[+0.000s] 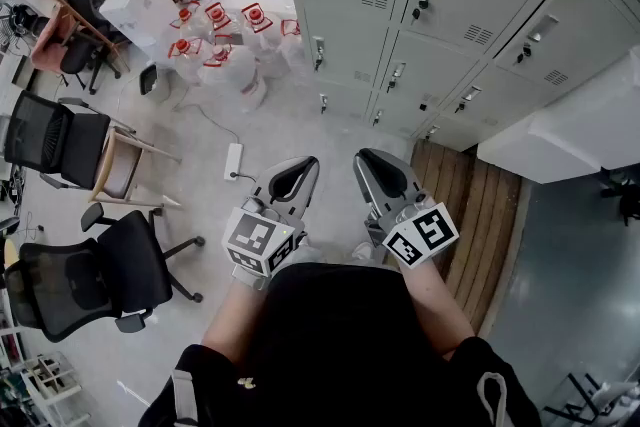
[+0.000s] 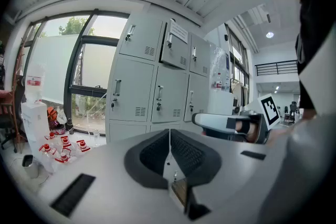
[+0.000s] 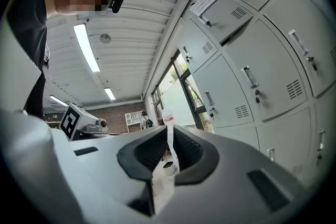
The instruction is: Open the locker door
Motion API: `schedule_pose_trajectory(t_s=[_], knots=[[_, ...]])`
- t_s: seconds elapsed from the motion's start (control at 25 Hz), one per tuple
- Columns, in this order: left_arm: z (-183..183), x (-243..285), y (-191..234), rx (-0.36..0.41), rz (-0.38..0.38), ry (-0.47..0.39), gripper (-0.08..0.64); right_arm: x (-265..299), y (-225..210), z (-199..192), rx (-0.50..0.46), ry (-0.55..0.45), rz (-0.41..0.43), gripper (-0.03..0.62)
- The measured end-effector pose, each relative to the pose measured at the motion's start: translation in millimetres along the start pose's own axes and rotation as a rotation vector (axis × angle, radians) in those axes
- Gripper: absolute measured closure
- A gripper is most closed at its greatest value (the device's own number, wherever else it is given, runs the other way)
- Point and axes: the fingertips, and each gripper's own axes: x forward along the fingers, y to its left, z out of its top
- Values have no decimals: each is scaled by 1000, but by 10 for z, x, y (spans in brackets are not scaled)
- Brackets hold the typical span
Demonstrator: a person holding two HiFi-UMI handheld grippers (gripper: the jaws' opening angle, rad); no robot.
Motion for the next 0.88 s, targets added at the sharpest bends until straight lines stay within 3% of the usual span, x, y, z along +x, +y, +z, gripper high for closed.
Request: schedule_pose_trajectory(t_s=[0.44, 0.88], knots=[[49, -307, 520, -6, -42, -33, 535, 474, 394, -144, -37, 17, -38, 538], [-102, -478, 1390, -76, -68, -38, 535, 1026, 461, -467, -14, 76, -160, 538]])
